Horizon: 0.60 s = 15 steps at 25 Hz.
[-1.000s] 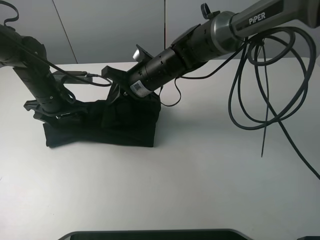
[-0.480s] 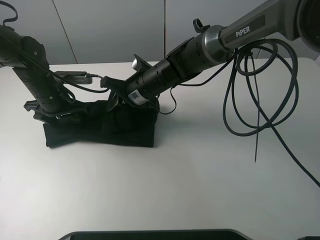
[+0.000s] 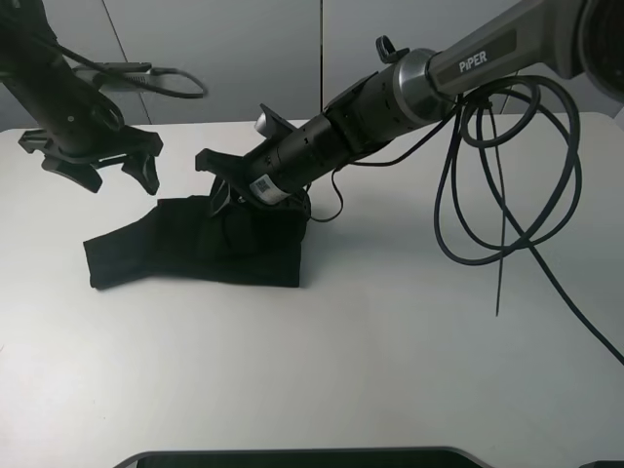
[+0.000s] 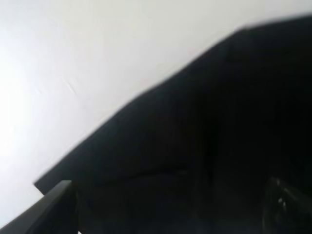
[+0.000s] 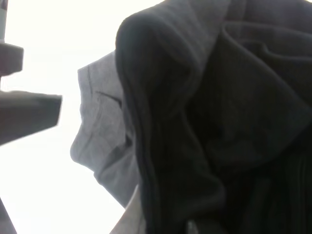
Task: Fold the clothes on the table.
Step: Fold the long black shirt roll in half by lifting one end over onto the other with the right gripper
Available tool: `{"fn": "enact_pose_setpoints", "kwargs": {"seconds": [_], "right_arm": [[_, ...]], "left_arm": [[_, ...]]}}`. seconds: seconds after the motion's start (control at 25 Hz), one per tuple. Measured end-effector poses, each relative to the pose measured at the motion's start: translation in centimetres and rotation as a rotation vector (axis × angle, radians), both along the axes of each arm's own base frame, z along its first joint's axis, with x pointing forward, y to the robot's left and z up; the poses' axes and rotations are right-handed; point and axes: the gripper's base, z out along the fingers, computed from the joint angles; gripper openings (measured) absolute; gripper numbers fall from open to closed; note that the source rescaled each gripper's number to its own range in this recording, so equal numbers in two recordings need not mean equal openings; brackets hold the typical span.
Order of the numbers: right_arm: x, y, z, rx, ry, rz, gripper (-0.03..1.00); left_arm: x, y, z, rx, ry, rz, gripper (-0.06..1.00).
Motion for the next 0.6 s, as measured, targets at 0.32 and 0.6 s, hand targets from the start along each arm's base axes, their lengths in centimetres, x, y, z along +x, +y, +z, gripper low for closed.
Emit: {"fn": "enact_pose_setpoints", "kwargs": {"seconds": [0.32, 0.6], "right_arm": [[-0.5, 0.9, 1.3, 0.169, -0.071, 0.123, 0.35], [-0.3, 1.4, 2.2, 0.265, -0.127, 0.125, 0.99]], "left_arm": [[1.8, -0.8, 6.7, -0.043, -0.105, -0.034, 0.97], [1.7, -0.9, 6.5, -0.043, -0.071, -0.053, 0.97]]}}
